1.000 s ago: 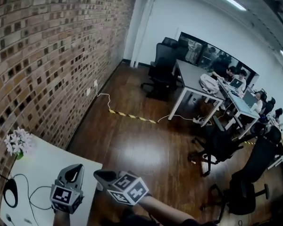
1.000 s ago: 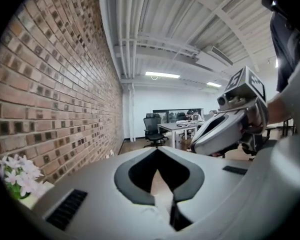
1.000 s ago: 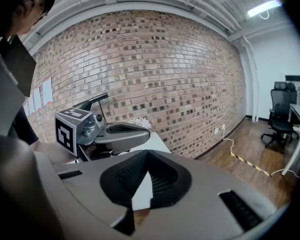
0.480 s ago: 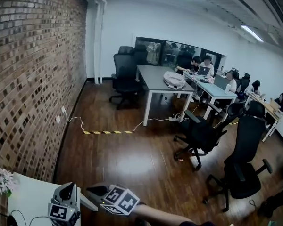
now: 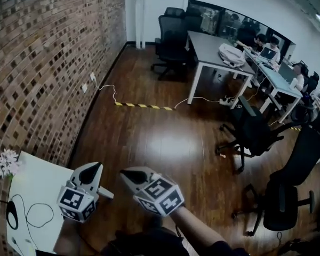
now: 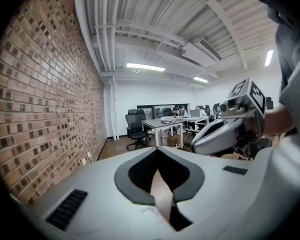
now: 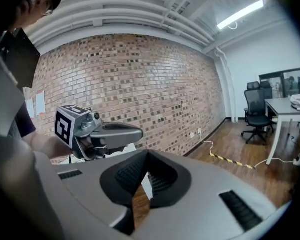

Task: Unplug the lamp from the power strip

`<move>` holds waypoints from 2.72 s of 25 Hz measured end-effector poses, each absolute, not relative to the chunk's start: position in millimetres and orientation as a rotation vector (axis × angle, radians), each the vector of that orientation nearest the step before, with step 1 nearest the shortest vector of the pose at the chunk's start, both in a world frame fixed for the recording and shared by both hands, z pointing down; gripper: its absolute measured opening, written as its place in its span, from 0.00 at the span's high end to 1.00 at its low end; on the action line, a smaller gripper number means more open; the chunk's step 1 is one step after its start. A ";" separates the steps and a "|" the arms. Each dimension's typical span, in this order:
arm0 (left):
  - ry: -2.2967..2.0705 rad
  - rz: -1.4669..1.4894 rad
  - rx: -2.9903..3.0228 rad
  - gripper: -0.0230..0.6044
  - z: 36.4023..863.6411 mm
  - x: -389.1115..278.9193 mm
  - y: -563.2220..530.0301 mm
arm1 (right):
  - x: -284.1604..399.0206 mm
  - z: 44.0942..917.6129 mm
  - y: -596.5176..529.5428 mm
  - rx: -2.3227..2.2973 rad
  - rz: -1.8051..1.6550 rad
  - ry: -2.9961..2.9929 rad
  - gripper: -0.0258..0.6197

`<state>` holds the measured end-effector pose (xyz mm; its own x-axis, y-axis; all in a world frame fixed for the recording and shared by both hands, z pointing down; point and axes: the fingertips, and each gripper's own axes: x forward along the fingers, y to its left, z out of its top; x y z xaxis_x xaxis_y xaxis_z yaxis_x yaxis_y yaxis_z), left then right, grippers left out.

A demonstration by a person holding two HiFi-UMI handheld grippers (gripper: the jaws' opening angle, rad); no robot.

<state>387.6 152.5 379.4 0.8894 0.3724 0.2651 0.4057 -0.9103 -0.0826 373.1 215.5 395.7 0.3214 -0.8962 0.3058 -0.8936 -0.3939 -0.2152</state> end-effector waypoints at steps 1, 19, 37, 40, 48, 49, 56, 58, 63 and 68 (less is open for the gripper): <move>-0.624 -0.382 -2.945 0.97 382.4 394.9 157.7 | 383.3 399.9 225.4 -2.558 -0.602 1.692 0.96; -0.392 -0.521 -3.054 0.97 401.9 455.6 131.7 | 453.9 416.4 224.2 -2.425 -0.680 1.775 0.96; -0.638 -0.542 -3.163 0.98 417.2 573.5 60.1 | 559.9 401.9 107.7 -2.642 -0.625 1.711 0.96; -0.593 -0.543 -3.201 0.98 412.8 583.3 35.0 | 570.7 392.0 85.3 -2.652 -0.574 1.752 0.96; -0.398 -0.502 -3.289 0.98 409.8 582.1 -25.7 | 576.9 391.4 26.6 -2.552 -0.560 1.939 0.96; -0.377 -0.510 -3.299 0.98 411.8 581.0 -30.1 | 578.1 393.1 21.5 -2.538 -0.563 1.957 0.96; -0.159 -0.546 -3.333 0.98 421.0 598.6 -54.5 | 603.4 398.9 -1.9 -2.405 -0.566 2.098 0.96; -0.103 -0.542 -3.330 0.98 421.8 609.0 -59.6 | 617.4 405.8 -5.7 -2.368 -0.585 2.131 0.96; 0.028 -0.583 -3.351 0.98 429.8 634.9 -70.2 | 650.7 415.1 -14.1 -2.288 -0.605 2.222 0.96; 0.159 -0.605 -3.348 0.98 429.5 658.4 -70.3 | 684.3 418.5 -12.6 -2.206 -0.630 2.282 0.96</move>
